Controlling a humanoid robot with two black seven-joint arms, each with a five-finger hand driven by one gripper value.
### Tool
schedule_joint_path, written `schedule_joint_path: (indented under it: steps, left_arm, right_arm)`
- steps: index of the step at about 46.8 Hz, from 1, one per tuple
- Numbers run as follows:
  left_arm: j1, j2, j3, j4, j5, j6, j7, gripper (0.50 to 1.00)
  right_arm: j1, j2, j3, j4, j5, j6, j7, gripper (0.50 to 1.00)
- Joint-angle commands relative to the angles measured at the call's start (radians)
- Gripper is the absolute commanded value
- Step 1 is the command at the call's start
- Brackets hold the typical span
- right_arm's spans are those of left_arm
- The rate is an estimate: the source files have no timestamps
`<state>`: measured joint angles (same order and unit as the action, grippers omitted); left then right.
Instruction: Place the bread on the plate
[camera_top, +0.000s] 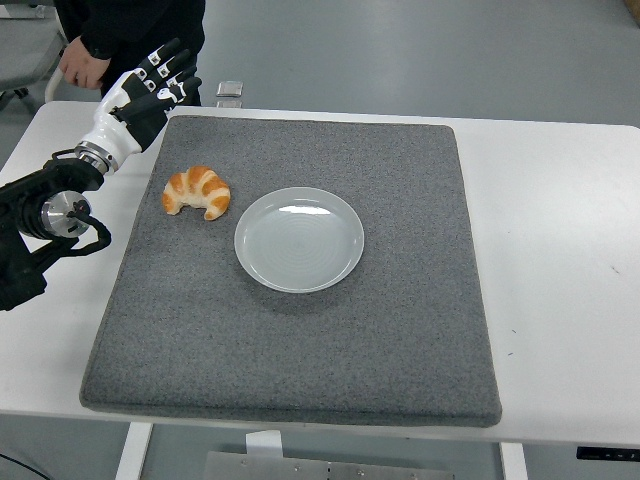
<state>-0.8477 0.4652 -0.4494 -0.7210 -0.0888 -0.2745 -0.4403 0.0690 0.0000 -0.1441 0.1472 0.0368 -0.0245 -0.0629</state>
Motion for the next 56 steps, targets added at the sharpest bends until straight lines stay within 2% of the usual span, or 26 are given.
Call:
schedule_joint_path:
  steps: [1, 56]
  left_arm:
    - [0.001, 0.001, 0.000, 0.000, 0.000, 0.000, 0.000, 0.988]
    - [0.002, -0.002, -0.002, 0.000, -0.002, 0.001, 0.000, 0.990]
  right_arm:
    - [0.000, 0.000, 0.000, 0.000, 0.000, 0.000, 0.000, 0.930]
    - [0.000, 0.000, -0.002, 0.000, 0.000, 0.000, 0.000, 0.930]
